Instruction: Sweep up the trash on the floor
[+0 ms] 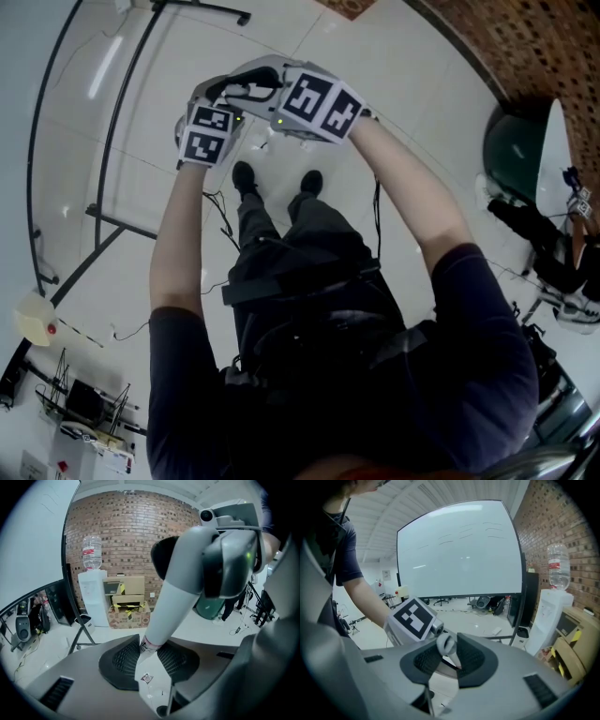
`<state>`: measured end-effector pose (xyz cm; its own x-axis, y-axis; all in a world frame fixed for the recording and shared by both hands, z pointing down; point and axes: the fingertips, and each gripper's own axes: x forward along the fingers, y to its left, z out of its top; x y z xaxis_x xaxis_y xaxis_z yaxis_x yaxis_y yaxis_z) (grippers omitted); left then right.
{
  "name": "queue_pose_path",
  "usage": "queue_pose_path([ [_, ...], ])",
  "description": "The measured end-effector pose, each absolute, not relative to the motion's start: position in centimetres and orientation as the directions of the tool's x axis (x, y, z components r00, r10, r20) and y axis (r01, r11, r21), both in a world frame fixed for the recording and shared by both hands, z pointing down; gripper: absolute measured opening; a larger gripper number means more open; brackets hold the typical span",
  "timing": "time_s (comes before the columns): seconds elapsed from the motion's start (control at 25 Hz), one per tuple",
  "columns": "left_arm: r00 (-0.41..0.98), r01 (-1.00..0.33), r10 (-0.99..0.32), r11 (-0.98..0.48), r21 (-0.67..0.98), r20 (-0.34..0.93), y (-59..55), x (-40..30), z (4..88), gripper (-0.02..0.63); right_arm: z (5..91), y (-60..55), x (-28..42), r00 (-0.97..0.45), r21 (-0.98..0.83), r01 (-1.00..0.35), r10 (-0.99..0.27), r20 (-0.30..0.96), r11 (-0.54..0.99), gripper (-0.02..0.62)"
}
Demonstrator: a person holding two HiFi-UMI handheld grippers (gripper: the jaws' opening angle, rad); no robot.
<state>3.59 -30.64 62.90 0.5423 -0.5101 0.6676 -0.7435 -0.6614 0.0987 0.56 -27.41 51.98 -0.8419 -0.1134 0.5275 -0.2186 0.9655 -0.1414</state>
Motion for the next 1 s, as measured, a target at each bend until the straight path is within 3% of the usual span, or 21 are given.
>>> queue_pose_path([
  [0.52, 0.594, -0.742, -0.425, -0.617, 0.262, 0.682, -29.6, 7.7, 63.5, 0.135, 52.4, -26.4, 5.1, -0.851, -0.183, -0.256, -0.132, 0.509, 0.949, 0.101],
  [1.0, 0.597, -0.712, -0.365, -0.652, 0.262, 0.714, -28.2, 12.9, 63.0, 0.14, 51.7, -25.3, 10.6, -0.871, -0.213, -0.287, -0.161, 0.464, 0.934, 0.102],
])
